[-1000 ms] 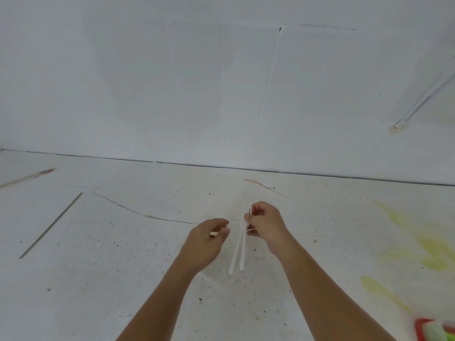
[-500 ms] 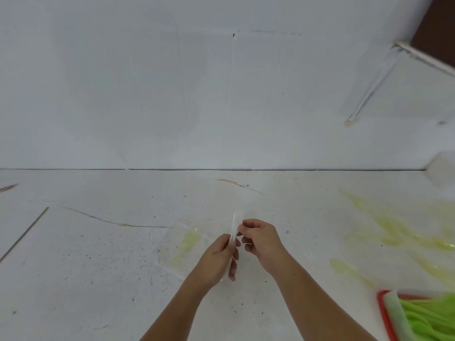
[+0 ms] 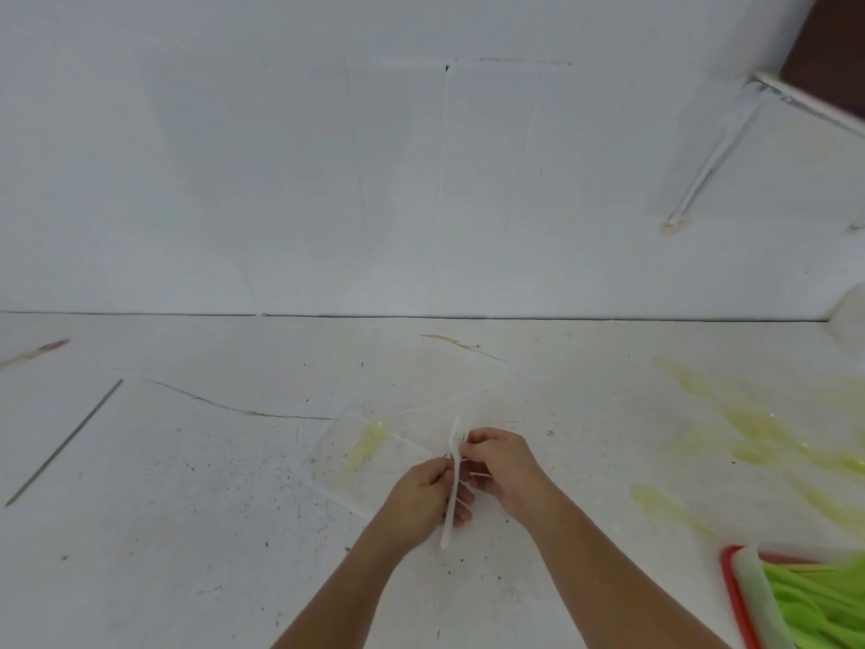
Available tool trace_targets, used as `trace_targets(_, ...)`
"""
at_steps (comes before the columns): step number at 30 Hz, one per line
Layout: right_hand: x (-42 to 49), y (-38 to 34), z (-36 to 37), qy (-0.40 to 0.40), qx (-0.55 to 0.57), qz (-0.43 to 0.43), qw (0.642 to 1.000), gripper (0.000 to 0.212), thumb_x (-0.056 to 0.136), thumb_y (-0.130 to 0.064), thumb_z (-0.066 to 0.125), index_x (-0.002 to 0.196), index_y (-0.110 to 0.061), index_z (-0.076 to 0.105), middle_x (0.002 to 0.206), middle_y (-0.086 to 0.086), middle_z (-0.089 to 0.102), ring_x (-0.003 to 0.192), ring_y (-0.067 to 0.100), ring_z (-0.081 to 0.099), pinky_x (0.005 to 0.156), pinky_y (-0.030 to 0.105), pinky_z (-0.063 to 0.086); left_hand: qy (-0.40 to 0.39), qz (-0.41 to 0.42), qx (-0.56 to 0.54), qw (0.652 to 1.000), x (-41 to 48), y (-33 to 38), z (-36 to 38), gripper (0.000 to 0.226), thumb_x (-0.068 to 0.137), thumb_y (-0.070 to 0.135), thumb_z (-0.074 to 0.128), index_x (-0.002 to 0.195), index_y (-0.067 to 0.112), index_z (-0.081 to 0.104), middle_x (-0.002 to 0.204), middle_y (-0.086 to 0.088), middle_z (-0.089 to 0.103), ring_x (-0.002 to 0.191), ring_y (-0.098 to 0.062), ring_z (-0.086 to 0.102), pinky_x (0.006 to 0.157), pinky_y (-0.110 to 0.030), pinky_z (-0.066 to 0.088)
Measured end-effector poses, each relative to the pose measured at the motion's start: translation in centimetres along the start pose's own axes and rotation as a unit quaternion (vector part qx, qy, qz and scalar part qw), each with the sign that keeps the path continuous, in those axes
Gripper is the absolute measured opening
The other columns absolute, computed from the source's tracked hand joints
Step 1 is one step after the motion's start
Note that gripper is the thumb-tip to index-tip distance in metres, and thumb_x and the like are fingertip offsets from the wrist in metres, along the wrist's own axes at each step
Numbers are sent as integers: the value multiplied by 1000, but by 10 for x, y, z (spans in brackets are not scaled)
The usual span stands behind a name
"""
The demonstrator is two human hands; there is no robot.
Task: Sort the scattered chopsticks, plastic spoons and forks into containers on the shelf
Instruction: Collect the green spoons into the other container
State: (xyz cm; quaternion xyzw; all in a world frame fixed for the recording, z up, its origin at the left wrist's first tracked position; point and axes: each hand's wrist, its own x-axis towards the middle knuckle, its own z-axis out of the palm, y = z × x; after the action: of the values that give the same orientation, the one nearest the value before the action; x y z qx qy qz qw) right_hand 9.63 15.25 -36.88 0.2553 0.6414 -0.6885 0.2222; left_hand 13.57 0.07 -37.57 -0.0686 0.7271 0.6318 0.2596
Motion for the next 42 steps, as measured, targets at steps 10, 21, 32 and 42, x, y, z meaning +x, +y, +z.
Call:
trace_targets(10, 14, -1, -1, 102, -444, -189, 870, 18, 85, -2, 58, 84, -12, 74, 80, 2, 70, 77, 19, 66, 69, 32, 55, 305, 29, 425, 852, 10, -22, -103, 34, 94, 38, 70, 123, 21, 67, 122, 1, 61, 117, -24, 54, 91, -39, 54)
trace_targets(21, 38, -1, 57, 126, -497, -310, 801, 15, 95, -8, 56, 102, -13, 69, 98, 4, 67, 91, 30, 64, 76, 38, 51, 375, 38, 267, 887, -27, -21, -163, 27, 92, 1, 41, 111, 16, 53, 90, -3, 61, 78, -21, 58, 61, -29, 39)
trace_targets(32, 51, -9, 195, -44, -527, -348, 774, 22, 103, -19, 49, 117, -25, 65, 83, -3, 61, 74, 19, 60, 66, 32, 46, 495, -57, 284, 819, -115, -88, -314, 13, 93, 6, 50, 89, 13, 61, 81, -3, 58, 76, -22, 56, 60, -28, 41)
trace_targets(42, 39, 1, 251, -43, -553, -387, 736, 23, 101, -22, 49, 117, -25, 65, 93, -8, 59, 82, 16, 55, 71, 32, 47, 394, -10, 310, 865, -119, -101, -311, 29, 99, 6, 46, 109, 23, 66, 100, 7, 61, 90, -11, 57, 84, -31, 52)
